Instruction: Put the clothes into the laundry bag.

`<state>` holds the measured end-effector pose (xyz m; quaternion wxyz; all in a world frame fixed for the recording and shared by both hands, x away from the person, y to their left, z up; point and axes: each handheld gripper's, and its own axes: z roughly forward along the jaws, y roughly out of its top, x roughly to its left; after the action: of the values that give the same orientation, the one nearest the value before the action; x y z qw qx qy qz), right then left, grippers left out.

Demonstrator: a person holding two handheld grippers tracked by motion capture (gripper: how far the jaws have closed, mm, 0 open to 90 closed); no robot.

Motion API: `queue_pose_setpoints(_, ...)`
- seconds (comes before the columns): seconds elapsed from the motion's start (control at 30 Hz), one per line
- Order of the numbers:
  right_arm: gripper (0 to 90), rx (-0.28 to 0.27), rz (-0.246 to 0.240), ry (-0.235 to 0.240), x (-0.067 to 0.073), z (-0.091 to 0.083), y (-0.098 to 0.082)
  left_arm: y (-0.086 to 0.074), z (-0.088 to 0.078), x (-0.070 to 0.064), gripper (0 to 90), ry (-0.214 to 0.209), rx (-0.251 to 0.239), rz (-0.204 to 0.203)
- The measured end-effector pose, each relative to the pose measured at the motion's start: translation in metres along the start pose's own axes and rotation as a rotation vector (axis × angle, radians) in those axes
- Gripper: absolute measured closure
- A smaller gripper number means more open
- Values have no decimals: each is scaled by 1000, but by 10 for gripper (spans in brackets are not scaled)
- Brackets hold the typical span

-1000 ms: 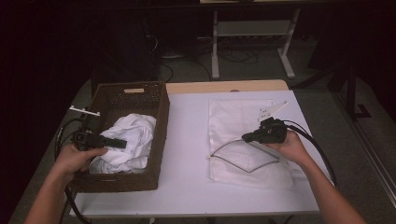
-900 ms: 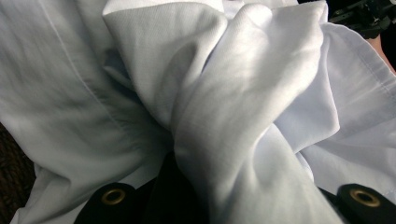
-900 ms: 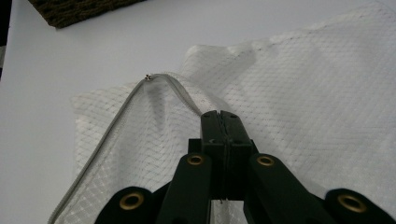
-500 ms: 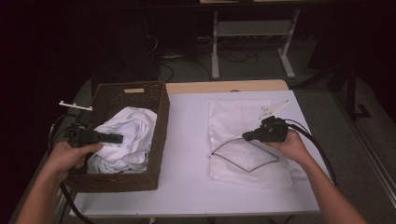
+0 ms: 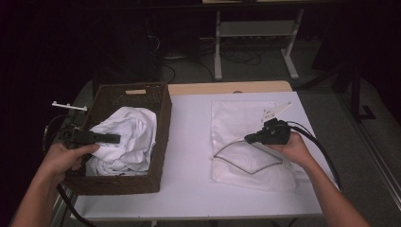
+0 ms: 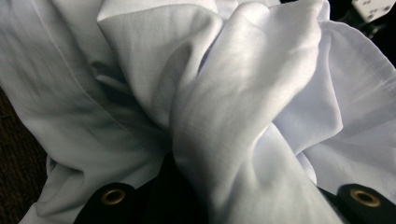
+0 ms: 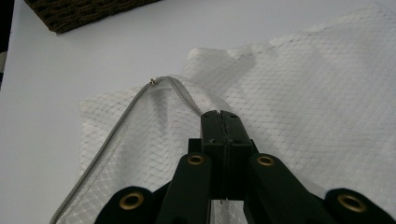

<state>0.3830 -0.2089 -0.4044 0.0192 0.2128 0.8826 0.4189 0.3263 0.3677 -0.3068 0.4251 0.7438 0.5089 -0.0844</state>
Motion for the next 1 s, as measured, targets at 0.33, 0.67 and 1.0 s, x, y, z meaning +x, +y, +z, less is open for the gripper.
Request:
queue_pose_setpoints(0.33,891,-13,6,-4,-4,-4,2,14,-27,-18,820,-36,-73,19)
queue_pose_setpoints(0.67,891,-21,14,-11,-6,-10,3,40,-40,-53,820,-53,-92,92)
queue_pose_setpoints(1.0,892,-42,21,-27,-10,-18,5,71,-54,-98,820,-73,-117,175)
